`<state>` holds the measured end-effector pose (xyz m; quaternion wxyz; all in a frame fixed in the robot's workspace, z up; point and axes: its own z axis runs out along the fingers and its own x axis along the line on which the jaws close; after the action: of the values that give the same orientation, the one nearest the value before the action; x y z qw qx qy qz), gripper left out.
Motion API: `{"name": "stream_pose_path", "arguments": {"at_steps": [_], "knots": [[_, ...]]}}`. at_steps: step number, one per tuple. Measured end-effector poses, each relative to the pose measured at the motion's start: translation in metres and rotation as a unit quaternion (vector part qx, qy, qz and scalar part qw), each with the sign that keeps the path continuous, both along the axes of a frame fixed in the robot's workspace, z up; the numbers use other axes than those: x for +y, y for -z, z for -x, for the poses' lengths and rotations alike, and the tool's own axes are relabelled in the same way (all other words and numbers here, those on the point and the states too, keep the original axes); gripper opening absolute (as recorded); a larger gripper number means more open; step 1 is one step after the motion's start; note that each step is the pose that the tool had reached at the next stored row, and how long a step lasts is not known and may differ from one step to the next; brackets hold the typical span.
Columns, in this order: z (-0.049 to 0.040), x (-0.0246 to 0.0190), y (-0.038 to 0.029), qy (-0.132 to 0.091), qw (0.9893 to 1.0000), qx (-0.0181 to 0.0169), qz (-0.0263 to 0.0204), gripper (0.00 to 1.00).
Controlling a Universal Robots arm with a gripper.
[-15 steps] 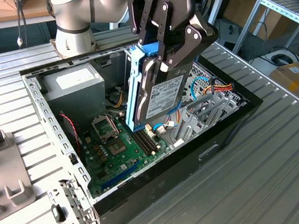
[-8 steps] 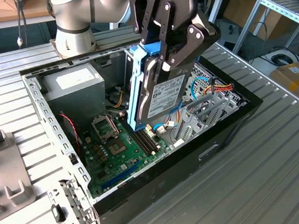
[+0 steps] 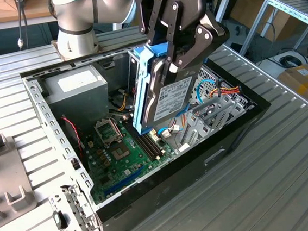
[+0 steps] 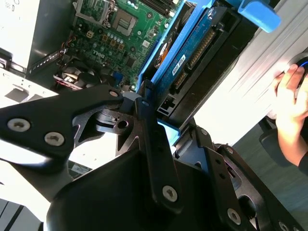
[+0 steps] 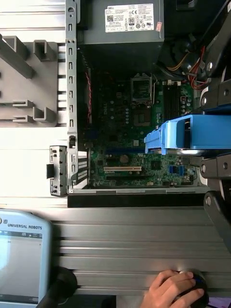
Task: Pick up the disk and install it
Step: 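Pick up the disk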
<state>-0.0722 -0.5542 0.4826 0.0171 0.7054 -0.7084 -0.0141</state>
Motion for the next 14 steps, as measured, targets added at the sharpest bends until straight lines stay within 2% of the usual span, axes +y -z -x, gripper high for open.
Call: {"name": "stream_pose_path", "arguments": {"at_steps": [14], "knots": [[-0.0055,0.0000,0.0001,0.000,1.0000,0.0000,0.0006,0.37]]}}
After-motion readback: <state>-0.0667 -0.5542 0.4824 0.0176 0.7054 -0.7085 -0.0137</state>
